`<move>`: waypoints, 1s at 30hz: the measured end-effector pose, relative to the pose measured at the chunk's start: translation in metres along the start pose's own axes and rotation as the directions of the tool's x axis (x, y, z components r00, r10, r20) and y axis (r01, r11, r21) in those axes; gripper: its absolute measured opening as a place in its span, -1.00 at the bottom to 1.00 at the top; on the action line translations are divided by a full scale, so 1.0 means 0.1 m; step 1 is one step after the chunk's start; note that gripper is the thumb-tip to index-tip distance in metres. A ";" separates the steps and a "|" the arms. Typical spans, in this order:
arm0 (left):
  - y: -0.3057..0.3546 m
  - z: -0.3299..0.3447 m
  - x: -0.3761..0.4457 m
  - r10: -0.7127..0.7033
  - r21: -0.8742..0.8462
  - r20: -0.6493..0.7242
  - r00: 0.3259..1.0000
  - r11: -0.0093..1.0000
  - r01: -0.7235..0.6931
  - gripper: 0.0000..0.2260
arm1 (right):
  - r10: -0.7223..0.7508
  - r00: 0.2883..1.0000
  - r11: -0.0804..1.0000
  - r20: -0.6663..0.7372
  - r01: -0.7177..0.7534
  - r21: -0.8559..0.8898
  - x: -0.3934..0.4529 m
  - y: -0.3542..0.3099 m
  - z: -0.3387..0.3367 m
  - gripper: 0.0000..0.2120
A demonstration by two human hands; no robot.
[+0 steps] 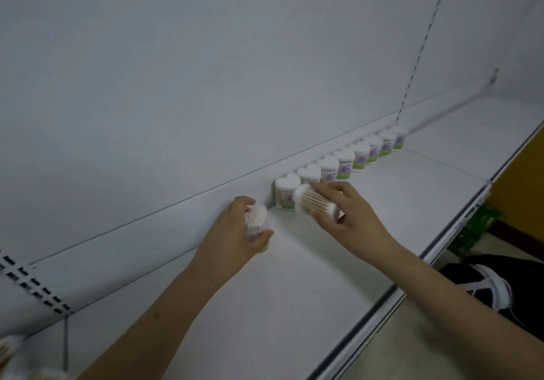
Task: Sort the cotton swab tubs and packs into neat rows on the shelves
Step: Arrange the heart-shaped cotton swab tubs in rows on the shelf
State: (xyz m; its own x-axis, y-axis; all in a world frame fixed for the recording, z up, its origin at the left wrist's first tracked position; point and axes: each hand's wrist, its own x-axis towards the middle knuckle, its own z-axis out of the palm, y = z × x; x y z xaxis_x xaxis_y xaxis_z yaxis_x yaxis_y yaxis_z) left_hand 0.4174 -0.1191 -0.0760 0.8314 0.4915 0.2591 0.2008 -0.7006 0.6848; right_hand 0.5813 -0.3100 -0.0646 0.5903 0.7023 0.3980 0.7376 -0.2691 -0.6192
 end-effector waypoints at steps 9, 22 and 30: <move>-0.34 0.30 -0.10 0.084 0.013 -0.165 0.983 0.996 -0.083 -0.40 | 0.030 0.958 0.999 0.284 -0.018 -0.046 -0.03 0.22 0.37 -0.36; -0.34 0.32 -0.10 0.044 0.059 -0.307 0.951 0.998 -0.027 -0.38 | 0.190 0.938 0.886 0.291 -0.035 -0.463 0.18 0.11 0.41 -0.54; -0.37 0.28 -0.09 0.083 0.170 -0.415 0.906 0.985 -0.012 -0.53 | 0.207 0.957 0.966 0.203 -0.233 0.114 0.14 -0.12 0.67 -0.58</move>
State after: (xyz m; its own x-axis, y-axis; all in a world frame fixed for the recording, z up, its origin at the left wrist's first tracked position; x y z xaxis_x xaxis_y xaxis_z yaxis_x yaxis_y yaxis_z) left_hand 0.4174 -0.1123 -0.1228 0.5553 0.6018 0.5740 0.2759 -0.7845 0.5554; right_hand 0.5588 -0.2531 -0.0967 0.6513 0.7501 0.1150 0.5373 -0.3488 -0.7679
